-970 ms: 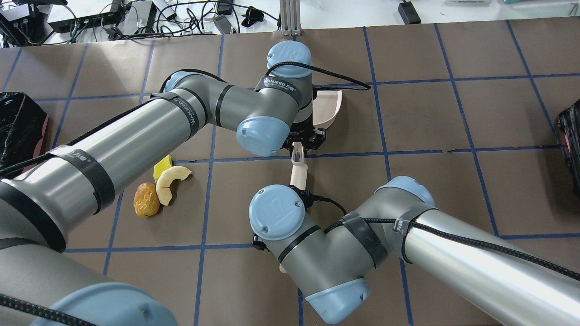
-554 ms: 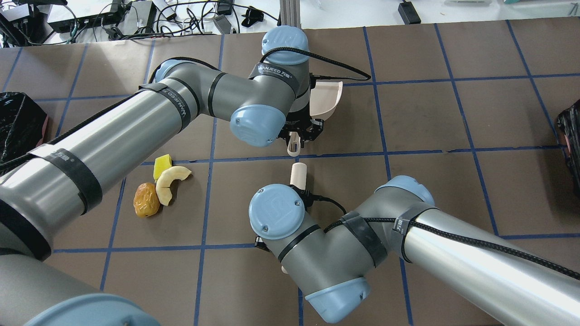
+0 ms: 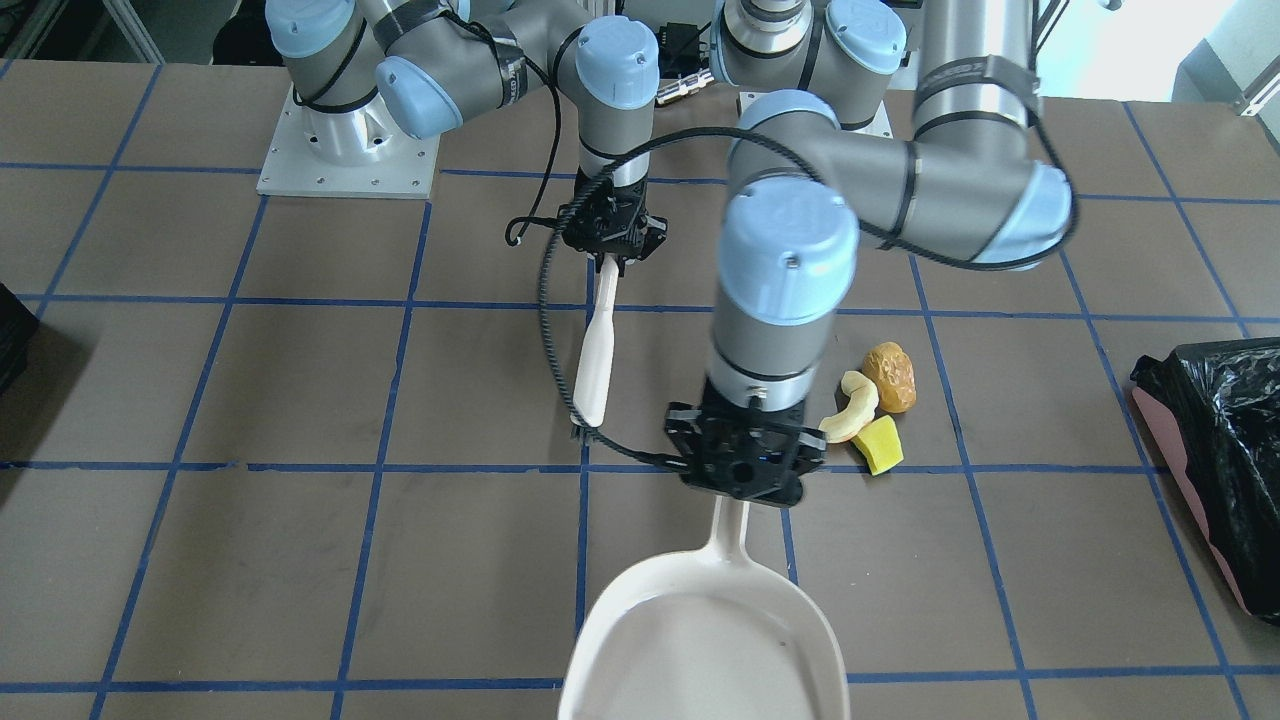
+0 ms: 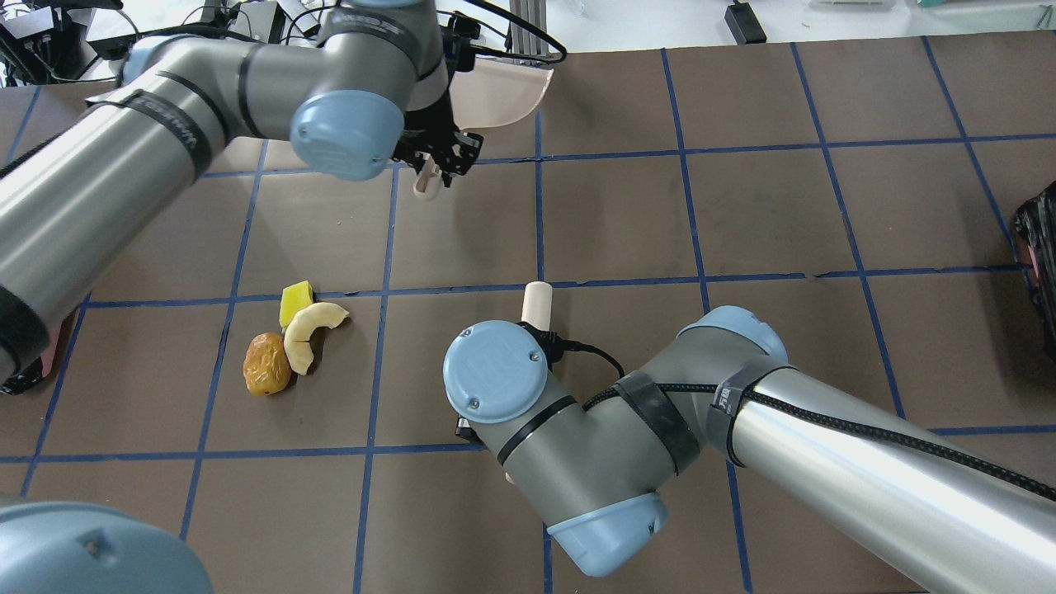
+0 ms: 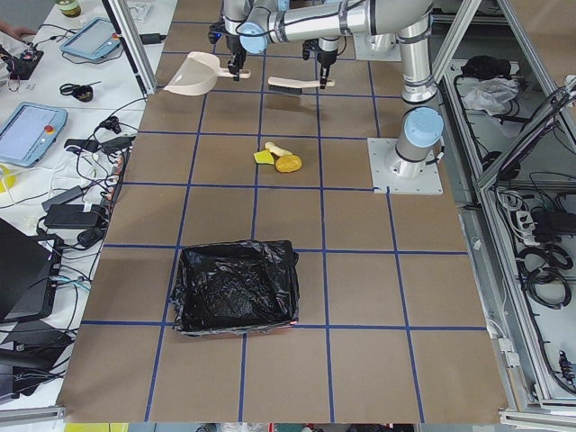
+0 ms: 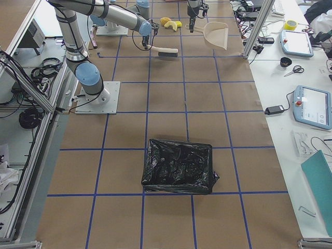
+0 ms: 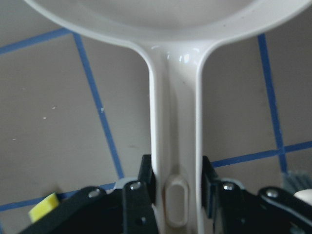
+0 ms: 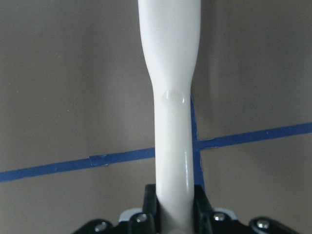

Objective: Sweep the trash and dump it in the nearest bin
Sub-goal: 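Carry the dustpan with the left gripper and set it beside the trash pile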

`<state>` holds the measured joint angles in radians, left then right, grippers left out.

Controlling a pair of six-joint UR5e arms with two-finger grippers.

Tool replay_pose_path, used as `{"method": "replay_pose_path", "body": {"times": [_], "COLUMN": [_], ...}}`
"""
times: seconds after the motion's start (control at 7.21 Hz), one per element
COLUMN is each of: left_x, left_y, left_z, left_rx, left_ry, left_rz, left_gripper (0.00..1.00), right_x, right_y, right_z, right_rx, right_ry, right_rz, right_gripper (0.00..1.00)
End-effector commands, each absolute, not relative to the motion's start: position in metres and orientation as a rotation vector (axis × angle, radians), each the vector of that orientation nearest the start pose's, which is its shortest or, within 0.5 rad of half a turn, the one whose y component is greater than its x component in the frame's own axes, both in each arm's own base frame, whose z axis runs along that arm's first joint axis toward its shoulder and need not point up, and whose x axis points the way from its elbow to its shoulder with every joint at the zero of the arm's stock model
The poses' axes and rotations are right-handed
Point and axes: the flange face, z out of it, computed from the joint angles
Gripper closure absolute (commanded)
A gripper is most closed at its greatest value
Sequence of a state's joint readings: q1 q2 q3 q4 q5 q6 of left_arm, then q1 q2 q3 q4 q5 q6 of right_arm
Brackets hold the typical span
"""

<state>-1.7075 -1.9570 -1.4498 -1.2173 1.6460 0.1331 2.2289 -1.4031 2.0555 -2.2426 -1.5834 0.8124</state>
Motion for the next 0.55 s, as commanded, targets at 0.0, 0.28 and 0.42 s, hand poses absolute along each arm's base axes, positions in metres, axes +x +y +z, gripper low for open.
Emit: {"method": "replay_pose_path", "body": {"times": [0.0, 0.28, 0.42], "left_x": [-0.082, 0.024, 0.069], "left_y": [-0.632, -0.619, -0.609], "left_z": [0.401, 0.409, 0.408], "left_rx": [0.517, 0.769, 0.904], "left_ry": [2.999, 2.953, 2.930], "left_rz": [-0.106, -0.008, 0.055], "left_gripper": [1.00, 1.00, 1.00], "right_x": [0.403, 0.407, 0.412], "right_y": [-0.307, -0.311, -0.316], "right_z": [0.257, 0.266, 0.272], "right_rx": [0.250, 0.265, 0.260], "right_ry": [3.117, 3.100, 3.087], "right_rz": [-0.067, -0.091, -0.105], "right_gripper": [1.00, 1.00, 1.00]}}
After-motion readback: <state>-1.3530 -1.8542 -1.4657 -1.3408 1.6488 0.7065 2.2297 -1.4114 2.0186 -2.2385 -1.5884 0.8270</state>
